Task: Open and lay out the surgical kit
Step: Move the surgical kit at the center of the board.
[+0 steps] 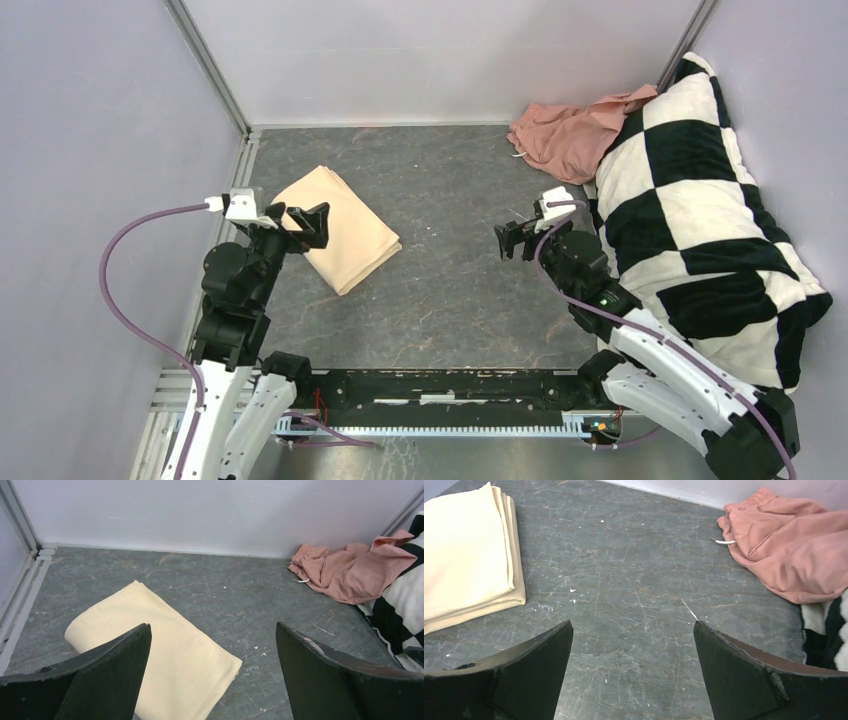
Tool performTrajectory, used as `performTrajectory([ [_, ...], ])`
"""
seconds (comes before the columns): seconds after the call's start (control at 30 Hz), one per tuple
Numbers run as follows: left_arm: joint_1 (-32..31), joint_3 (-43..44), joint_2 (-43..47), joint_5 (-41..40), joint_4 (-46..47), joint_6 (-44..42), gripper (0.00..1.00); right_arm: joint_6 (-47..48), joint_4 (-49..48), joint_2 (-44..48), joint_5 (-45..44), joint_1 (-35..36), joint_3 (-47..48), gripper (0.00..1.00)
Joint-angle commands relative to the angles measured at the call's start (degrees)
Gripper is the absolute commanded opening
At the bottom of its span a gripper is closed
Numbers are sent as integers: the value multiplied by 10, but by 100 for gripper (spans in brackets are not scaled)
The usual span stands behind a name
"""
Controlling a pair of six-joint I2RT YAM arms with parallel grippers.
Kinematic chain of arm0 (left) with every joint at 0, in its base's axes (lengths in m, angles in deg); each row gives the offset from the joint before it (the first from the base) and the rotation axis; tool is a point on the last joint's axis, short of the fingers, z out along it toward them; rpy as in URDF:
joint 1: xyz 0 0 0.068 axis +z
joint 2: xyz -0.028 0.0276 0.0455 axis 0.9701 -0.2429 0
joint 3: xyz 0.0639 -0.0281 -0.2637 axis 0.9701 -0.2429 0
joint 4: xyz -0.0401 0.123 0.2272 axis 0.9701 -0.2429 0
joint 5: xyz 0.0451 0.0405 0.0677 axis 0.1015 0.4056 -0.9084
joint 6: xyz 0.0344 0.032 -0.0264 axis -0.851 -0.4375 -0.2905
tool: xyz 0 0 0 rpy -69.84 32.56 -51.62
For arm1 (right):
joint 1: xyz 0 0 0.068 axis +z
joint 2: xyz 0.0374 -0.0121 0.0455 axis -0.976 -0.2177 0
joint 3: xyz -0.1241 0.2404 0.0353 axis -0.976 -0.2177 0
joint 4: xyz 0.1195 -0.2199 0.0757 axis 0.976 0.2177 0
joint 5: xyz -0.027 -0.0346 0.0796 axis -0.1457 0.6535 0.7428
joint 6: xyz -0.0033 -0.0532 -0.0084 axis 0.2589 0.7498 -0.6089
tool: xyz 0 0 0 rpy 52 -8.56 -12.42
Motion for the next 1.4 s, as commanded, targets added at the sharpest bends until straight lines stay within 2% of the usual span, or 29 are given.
performTrajectory([
  [0.0,-4,-3,-9,31,56,27,99,-43,-67,-48,5,-4,8,98],
  [0.27,-13,4,-44,30,57,30,100,-74,-107,-199,19,-4,87,98],
  [0.4,-14,19,-91,-5,31,28,100,-106,-209,-271,48,-4,100,98],
  [0.47,-14,35,-128,-32,8,50,100,-142,-230,-304,66,-6,114,98],
  [0.6,-14,72,-225,41,-52,90,100,-151,-264,-355,153,-14,110,98],
  [0.67,-14,70,-253,58,-69,124,100,-134,-308,-372,195,-15,84,98],
  [0.73,-14,58,-271,57,-81,142,100,-140,-306,-397,224,-14,86,96],
  [0.93,-14,31,-276,-38,-120,183,100,-188,-301,-519,309,18,159,93],
  [1.1,-14,44,-265,-17,-123,178,100,-213,-302,-592,328,61,220,93],
  [1.37,-14,64,-278,-21,-137,127,100,-242,-308,-652,296,88,263,93],
])
